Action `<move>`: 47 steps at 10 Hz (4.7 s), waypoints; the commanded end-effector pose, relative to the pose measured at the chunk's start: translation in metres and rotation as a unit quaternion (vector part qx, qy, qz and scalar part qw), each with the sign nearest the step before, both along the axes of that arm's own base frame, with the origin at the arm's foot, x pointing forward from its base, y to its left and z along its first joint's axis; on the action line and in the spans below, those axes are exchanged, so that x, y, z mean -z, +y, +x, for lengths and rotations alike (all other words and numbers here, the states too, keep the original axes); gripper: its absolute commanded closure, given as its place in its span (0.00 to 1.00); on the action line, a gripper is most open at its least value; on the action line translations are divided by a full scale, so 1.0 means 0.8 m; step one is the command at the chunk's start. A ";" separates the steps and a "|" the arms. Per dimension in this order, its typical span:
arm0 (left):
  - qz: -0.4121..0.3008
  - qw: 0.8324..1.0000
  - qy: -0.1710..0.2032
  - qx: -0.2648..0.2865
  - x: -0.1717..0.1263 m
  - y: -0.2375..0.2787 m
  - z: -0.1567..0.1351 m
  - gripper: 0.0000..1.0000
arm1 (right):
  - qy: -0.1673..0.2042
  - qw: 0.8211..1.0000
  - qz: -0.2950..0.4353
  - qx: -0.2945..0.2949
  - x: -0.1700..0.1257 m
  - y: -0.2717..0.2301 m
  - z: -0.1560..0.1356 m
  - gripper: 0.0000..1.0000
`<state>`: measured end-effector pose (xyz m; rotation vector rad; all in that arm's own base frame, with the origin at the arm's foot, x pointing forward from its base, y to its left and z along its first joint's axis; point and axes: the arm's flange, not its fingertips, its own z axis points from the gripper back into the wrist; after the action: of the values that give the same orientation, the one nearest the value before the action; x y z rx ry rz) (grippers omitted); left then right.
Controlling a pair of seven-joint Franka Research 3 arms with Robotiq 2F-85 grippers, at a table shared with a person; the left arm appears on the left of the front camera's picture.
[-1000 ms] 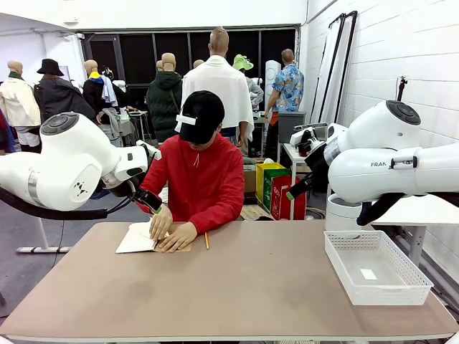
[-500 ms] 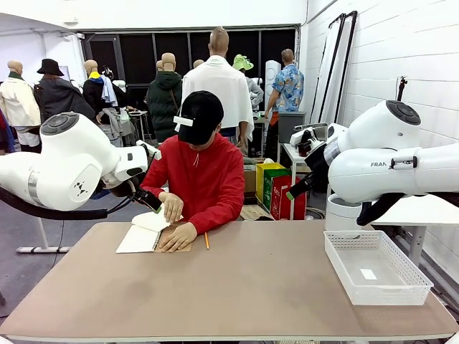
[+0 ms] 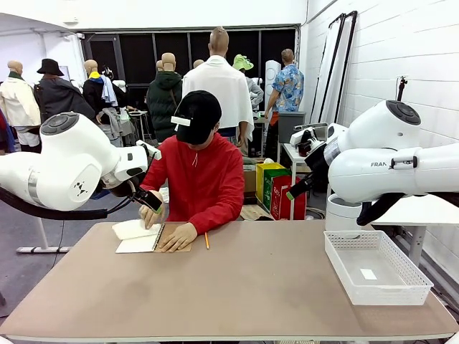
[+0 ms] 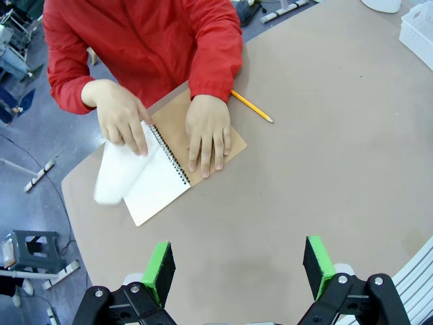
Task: Sort the paper based on its condition.
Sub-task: If a person hands you a paper, place it in the Organizing basket , and if it's crumpled, put it in the Trash can.
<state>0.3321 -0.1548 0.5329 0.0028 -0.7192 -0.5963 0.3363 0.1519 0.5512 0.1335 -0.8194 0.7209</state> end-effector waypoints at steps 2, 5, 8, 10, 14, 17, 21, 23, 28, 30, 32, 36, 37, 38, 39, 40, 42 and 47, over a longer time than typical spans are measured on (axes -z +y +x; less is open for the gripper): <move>0.000 1.000 0.000 0.000 0.000 0.000 0.000 0.00 | 0.002 1.000 0.001 0.000 0.001 -0.001 0.000 0.00; 0.000 1.000 0.000 0.000 0.000 0.000 0.000 0.00 | 0.002 1.000 0.001 0.000 0.001 -0.001 0.000 0.00; 0.000 1.000 0.000 0.000 0.000 0.000 0.000 0.00 | 0.002 1.000 0.001 0.000 0.001 -0.001 0.000 0.00; 0.000 1.000 0.000 0.000 0.000 0.000 0.000 0.00 | 0.002 1.000 0.001 0.000 0.001 -0.001 0.000 0.00; 0.000 1.000 0.000 0.000 0.000 0.000 0.000 0.00 | 0.002 1.000 0.001 0.000 0.001 -0.001 0.000 0.00; 0.000 1.000 0.000 0.000 0.000 0.000 0.000 0.00 | 0.002 1.000 0.001 0.000 0.001 -0.001 0.000 0.00; 0.000 1.000 0.000 0.000 0.000 0.000 0.000 0.00 | 0.002 1.000 0.001 0.000 0.001 -0.001 0.000 0.00; 0.000 1.000 0.000 0.000 0.000 0.000 0.000 0.00 | 0.002 1.000 0.001 0.000 0.001 -0.001 0.000 0.00; 0.000 1.000 0.000 0.000 0.000 0.000 0.000 0.00 | 0.002 1.000 0.001 0.000 0.001 -0.001 0.000 0.00; 0.000 1.000 0.000 0.000 0.000 0.000 0.000 0.00 | 0.002 1.000 0.001 0.000 0.001 -0.001 0.000 0.00; 0.000 1.000 0.000 0.000 0.000 0.000 0.000 0.00 | 0.002 1.000 0.001 0.000 0.001 -0.001 0.000 0.00; 0.000 1.000 0.000 0.000 0.000 0.000 0.000 0.00 | 0.002 1.000 0.001 0.000 0.001 -0.001 0.000 0.00; 0.000 1.000 0.000 0.000 0.000 0.000 0.000 0.00 | 0.002 1.000 0.001 0.000 0.001 -0.001 0.000 0.00; 0.000 1.000 0.000 0.000 0.000 0.000 0.000 0.00 | 0.002 1.000 0.001 0.000 0.001 -0.001 0.000 0.00; 0.000 1.000 0.000 0.000 0.000 0.000 0.000 0.00 | 0.002 1.000 0.001 0.000 0.001 -0.001 0.000 0.00; 0.000 1.000 0.000 0.000 0.000 0.000 0.000 0.00 | 0.002 1.000 0.001 0.000 0.001 -0.001 0.000 0.00; 0.000 1.000 0.000 0.000 0.000 0.000 0.000 0.00 | 0.002 1.000 0.001 0.000 0.001 -0.001 0.000 0.00; 0.000 1.000 0.000 0.000 0.000 0.000 0.000 0.00 | 0.002 1.000 0.001 0.000 0.001 -0.001 0.000 0.00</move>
<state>0.3321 -0.1548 0.5329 0.0028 -0.7192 -0.5963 0.3363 0.1519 0.5512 0.1335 -0.8194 0.7209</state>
